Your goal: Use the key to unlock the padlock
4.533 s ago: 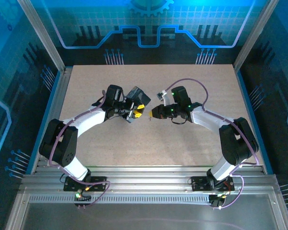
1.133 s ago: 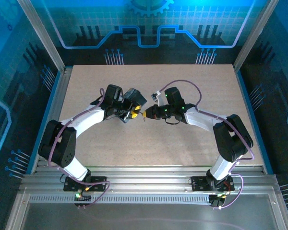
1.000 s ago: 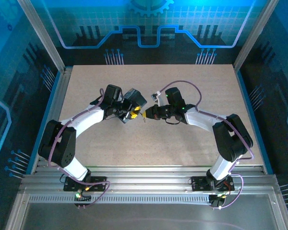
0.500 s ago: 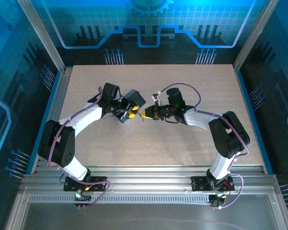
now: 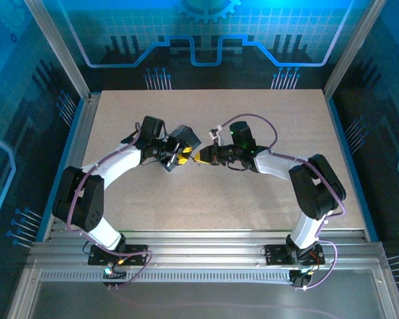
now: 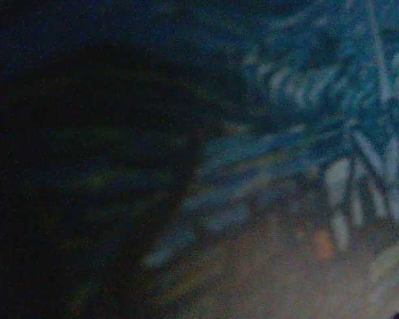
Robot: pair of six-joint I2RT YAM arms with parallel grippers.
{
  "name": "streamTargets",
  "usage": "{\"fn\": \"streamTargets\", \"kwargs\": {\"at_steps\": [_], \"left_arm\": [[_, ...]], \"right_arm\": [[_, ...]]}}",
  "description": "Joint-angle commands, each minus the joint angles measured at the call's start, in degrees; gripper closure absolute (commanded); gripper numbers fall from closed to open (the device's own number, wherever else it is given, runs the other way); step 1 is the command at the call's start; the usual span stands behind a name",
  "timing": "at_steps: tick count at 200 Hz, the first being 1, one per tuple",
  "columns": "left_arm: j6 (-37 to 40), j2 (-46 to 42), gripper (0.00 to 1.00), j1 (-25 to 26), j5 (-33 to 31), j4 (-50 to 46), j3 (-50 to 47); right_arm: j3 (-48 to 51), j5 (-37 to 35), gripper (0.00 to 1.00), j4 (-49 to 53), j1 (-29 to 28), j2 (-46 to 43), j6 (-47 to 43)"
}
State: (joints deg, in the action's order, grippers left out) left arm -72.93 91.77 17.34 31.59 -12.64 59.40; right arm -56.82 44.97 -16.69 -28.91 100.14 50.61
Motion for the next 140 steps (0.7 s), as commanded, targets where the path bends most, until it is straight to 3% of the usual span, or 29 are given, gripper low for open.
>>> {"fn": "streamTargets", "kwargs": {"at_steps": [1,53,140], "left_arm": [[-4.5,0.3,0.79,1.1,6.5,5.0,-1.7],[0.4,0.1,0.79,1.0,5.8,-1.4,0.8],[1.4,0.3,0.79,0.2,2.9,-5.1,1.3]], "right_arm": [[0.1,-2.3,1.00,-8.1,-1.6,0.4,0.6],[1.5,-3.3,1.00,-10.9,-0.1,0.5,2.0],[2.5,0.3,1.00,-10.7,0.2,2.2,3.6]]}}
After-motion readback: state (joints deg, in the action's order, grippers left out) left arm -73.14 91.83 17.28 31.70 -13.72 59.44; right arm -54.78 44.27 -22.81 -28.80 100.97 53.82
